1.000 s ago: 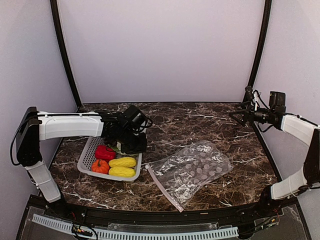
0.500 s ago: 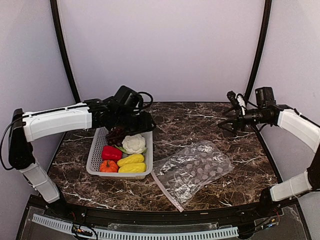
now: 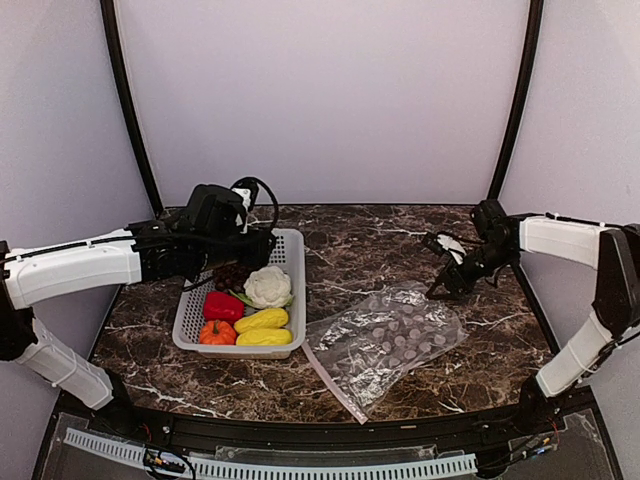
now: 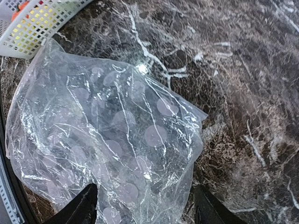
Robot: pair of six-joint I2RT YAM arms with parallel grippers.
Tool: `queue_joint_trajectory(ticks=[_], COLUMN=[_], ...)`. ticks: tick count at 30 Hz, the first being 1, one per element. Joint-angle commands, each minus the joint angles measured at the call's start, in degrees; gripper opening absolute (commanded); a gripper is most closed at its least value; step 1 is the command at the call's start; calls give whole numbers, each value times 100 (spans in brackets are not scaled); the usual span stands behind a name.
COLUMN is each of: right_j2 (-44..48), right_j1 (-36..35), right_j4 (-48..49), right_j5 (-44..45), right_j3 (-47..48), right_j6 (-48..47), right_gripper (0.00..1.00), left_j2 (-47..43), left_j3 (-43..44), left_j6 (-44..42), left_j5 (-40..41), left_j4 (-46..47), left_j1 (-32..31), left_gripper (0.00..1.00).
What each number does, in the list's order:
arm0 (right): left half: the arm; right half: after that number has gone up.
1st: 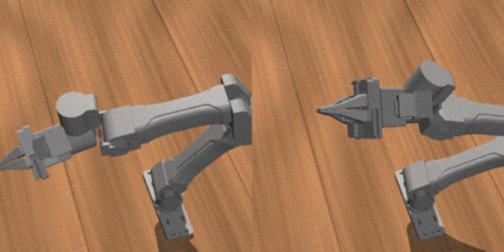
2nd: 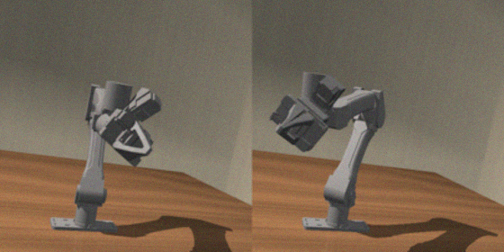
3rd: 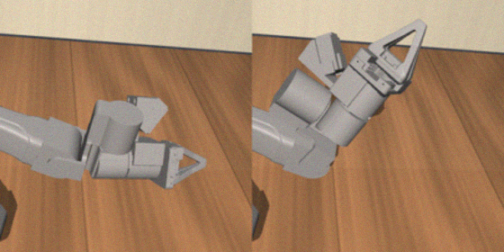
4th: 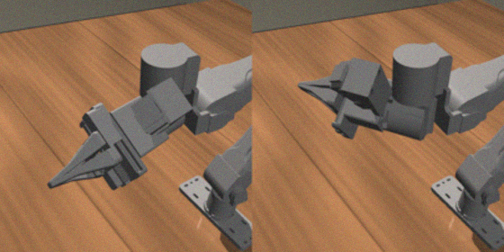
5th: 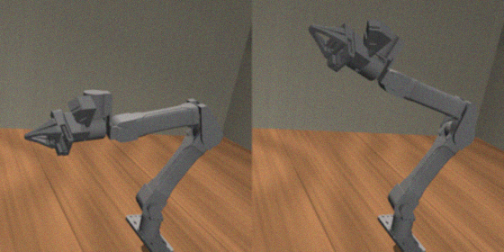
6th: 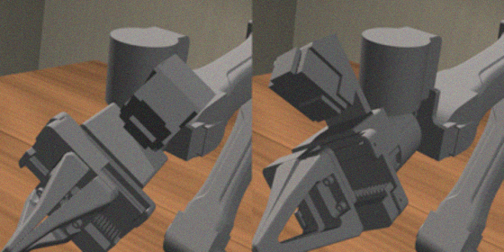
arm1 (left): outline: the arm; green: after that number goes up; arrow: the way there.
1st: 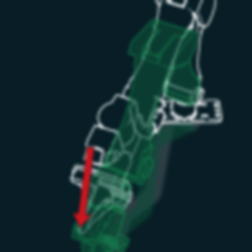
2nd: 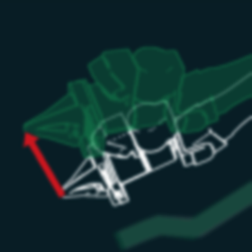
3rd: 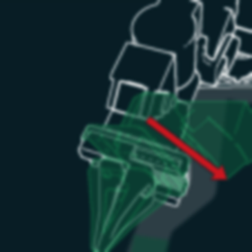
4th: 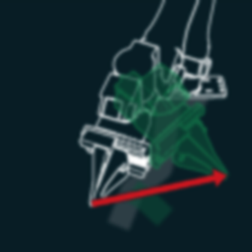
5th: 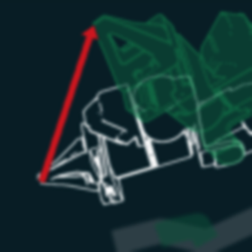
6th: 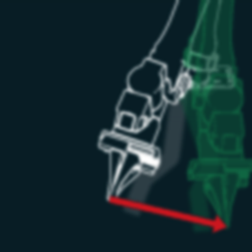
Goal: Place the food in the zip-top bag and seal the zipper
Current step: Move the zipper food storage bag to the center of the board.
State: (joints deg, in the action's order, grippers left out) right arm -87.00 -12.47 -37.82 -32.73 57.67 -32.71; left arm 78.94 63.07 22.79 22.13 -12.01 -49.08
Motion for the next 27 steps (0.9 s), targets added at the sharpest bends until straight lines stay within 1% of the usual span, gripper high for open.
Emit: queue_joint_trajectory(ticks=[1, 4, 5, 6, 7, 8, 9, 11, 14, 15, 18, 21, 22, 23, 25, 27], right_j2=[-513, -884, -1023, -1156, -1284, -1408, -1510, -1693, -1894, -1887, -1812, -1821, -1847, -1882, -1876, -1652], right_j1=[-71, -71, -71, -71, -71, -65, -56, 1, 209, 323, 849, 1352, 1428, 1428, 1364, 1287], right_j4=[-270, -301, -317, -356, -377, -395, -394, -378, -419, -434, -445, -403, -375, -353, -398, -372], right_j5=[207, 199, 202, 191, 180, 172, 171, 126, 98, 97, 135, 210, 285, 423, 740, 1052], right_j3=[363, 523, 586, 675, 757, 844, 912, 1040, 1277, 1354, 1640, 2022, 2136, 2260, 2600, 2716], right_j6=[133, 200, 225, 244, 266, 290, 303, 366, 439, 452, 554, 520, 480, 448, 557, 729], right_gripper=[65, 61, 58, 52, 47, 38, 32, 24, 4, 0, 0, 1, 18, 28, 39, 49], left_j2=[10, -18, -36, -41, -44, -40, -22, 47, 228, 259, 294, 229, 184, 171, 151, 179], left_j3=[45, -44, -68, -120, -137, -144, -145, -122, 99, 148, 241, 131, 94, 13, -49, -25], left_j6=[-826, -994, -1063, -1086, -1093, -1097, -1133, -1158, -1019, -951, -798, -599, -573, -532, -476, -402], left_j5=[141, 227, 273, 377, 427, 464, 457, 361, 195, 129, -148, -236, -297, -392, -581, -810], left_j4=[459, 751, 937, 1025, 1142, 1163, 1306, 1361, 1156, 1016, 886, 947, 1021, 1072, 1167, 1181], left_j1=[-29, -23, -18, -17, -20, -20, -17, -19, -18, -19, -21, -18, -20, -22, -16, -22], left_gripper=[55, 56, 60, 64, 70, 74, 75, 75, 74, 73, 71, 71, 71, 71, 71, 71])
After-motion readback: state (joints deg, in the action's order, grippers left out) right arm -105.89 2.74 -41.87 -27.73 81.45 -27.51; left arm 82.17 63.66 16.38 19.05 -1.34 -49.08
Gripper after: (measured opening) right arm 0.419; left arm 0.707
